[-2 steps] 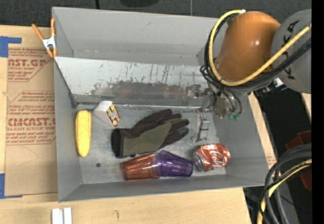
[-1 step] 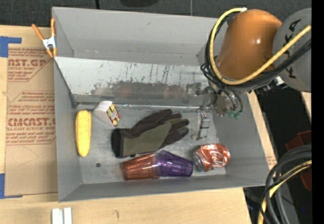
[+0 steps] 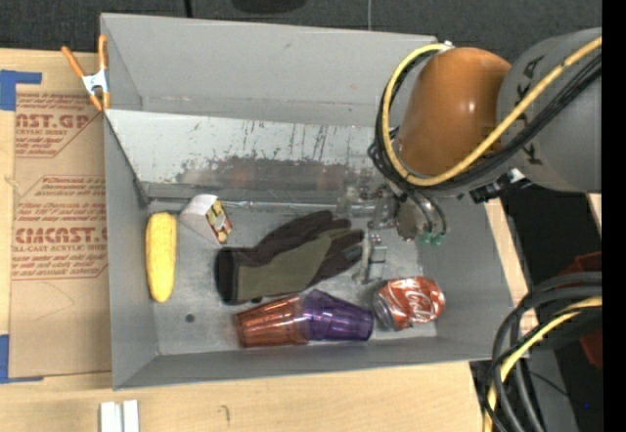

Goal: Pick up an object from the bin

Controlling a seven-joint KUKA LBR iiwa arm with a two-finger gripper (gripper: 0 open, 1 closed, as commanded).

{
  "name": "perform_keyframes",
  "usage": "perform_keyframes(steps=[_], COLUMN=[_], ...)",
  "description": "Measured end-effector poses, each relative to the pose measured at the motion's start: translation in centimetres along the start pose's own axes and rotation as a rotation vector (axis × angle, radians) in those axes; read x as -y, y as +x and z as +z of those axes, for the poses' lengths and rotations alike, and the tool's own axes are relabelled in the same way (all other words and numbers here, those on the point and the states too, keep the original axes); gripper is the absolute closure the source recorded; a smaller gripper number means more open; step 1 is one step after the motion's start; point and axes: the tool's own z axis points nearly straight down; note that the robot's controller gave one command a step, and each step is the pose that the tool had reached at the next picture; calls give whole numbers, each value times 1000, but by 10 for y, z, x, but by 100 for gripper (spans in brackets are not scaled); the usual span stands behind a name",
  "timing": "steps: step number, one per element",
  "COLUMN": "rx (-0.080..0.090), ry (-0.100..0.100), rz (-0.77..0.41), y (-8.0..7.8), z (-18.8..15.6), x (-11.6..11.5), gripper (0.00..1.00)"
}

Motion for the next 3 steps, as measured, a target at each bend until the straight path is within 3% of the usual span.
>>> perform_keyframes(steps=[1, 2, 3], rx=[-11, -5, -2], ry=[-1, 0, 1], rz=[102, 273, 363], y=[0, 12, -18], z=[39, 84, 118], x=[1, -6, -18], gripper=[0, 0, 100])
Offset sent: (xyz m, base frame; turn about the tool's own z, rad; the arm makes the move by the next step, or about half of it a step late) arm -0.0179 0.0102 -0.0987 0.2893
